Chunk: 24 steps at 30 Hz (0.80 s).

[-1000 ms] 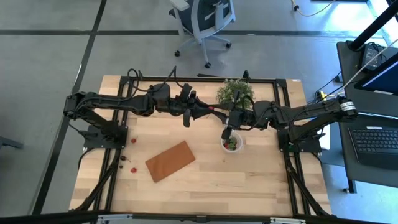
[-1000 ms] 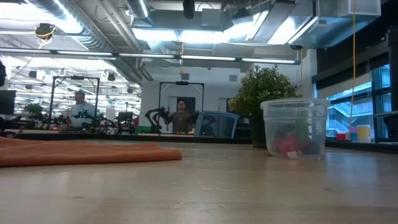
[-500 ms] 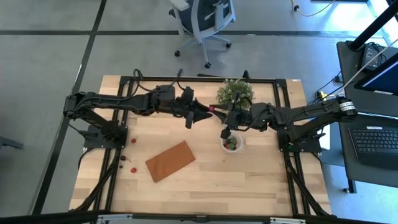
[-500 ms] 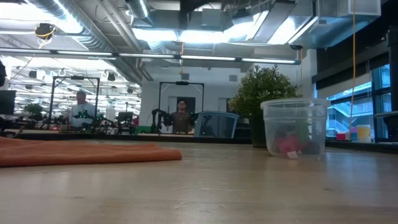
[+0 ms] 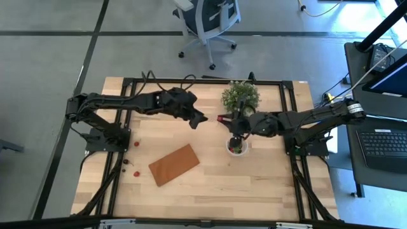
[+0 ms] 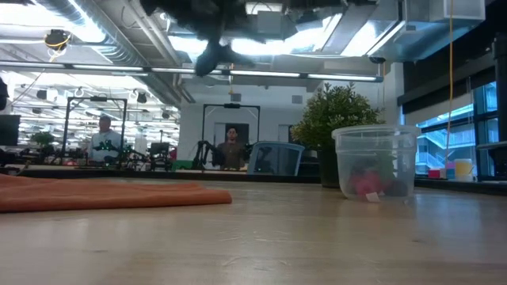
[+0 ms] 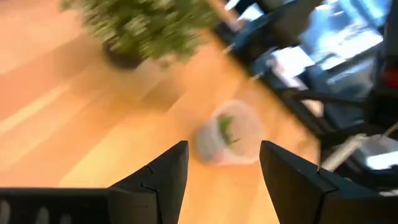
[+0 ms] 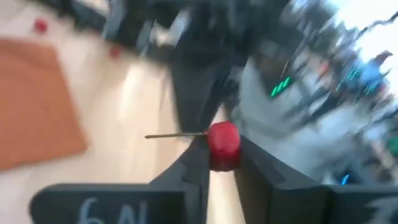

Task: Pick and placing Produce into tupperware
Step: Put the red cherry into the transparent bin

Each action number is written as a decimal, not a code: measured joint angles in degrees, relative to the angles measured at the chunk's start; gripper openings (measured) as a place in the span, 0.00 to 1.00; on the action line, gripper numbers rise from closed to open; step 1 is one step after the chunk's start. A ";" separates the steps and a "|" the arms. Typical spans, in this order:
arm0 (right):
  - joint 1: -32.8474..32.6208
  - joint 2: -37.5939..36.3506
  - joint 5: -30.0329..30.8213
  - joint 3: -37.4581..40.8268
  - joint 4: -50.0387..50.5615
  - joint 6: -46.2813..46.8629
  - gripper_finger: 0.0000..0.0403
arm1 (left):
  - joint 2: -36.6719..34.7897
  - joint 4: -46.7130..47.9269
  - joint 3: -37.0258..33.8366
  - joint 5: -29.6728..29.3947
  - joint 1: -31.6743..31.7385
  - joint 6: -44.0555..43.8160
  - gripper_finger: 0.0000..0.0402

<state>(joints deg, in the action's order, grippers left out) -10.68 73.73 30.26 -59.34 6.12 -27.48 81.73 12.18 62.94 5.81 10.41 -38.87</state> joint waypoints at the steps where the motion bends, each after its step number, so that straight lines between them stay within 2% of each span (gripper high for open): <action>1: -0.04 0.00 -0.15 -0.02 2.89 2.71 0.15 | 0.00 1.66 0.00 -0.68 0.18 -0.08 0.48; 3: -0.04 0.00 -2.17 -0.02 8.96 9.14 0.15 | 0.00 4.79 0.00 -1.37 0.46 -0.58 0.48; 6: 0.09 0.01 -10.09 0.02 16.64 19.49 0.15 | 0.00 6.31 0.00 -2.26 0.48 -1.27 0.48; 9: 0.35 0.40 -15.66 1.48 17.73 25.68 0.15 | 0.00 6.27 0.00 -2.26 0.46 -1.27 0.48; 16: 0.44 0.46 -17.07 5.91 21.66 30.94 0.15 | 0.00 6.26 0.00 -2.44 0.26 -1.51 0.48; 24: 0.44 0.47 -17.98 12.49 20.67 34.62 0.15 | 0.00 6.24 0.00 -3.86 -0.46 -1.58 0.48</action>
<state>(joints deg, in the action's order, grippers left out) -10.24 74.21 12.29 -46.85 26.80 7.14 81.73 18.41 62.94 1.96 9.96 -40.45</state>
